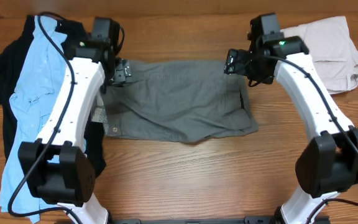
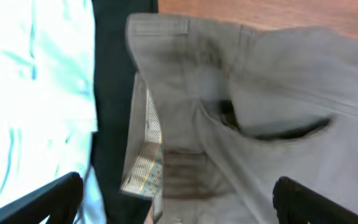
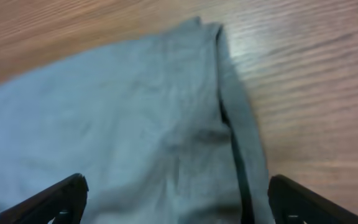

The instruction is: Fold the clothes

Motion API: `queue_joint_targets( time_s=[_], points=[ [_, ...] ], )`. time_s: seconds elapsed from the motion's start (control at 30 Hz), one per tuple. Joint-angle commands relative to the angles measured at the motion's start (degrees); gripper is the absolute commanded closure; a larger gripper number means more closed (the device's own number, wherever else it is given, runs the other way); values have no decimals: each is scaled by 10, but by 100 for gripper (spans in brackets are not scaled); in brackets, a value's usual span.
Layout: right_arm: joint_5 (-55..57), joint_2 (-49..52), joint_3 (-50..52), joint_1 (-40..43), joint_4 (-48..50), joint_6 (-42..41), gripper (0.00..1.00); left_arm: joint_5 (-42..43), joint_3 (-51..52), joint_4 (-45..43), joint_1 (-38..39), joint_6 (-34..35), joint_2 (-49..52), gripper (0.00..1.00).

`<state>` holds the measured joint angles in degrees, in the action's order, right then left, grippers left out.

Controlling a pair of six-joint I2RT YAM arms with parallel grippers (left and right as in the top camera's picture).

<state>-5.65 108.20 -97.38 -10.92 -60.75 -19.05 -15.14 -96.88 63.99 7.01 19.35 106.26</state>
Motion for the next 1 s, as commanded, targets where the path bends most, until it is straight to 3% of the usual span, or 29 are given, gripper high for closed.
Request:
queue_joint_targets(
  time_s=[0.0,0.1,0.27,0.63,0.77,0.97],
  points=[
    [-75,-30,-38,2,-58,43,2,36,-55,78,-4,-1,-10,0],
    [-86,-26,-24,-3,-101,58,2,66,-54,130,-13,0,-5,0],
    [-87,-26,33,-7,-86,58,1,99,-35,143,-35,-19,-4,0],
    [-123,-16,214,-6,83,65,2,110,-25,139,-40,-31,-4,0],
    [-82,-13,252,-7,136,66,4,110,-25,139,-40,-31,-4,0],
    [30,12,281,-6,138,53,6,110,-25,135,-40,-31,-4,0]
  ],
)
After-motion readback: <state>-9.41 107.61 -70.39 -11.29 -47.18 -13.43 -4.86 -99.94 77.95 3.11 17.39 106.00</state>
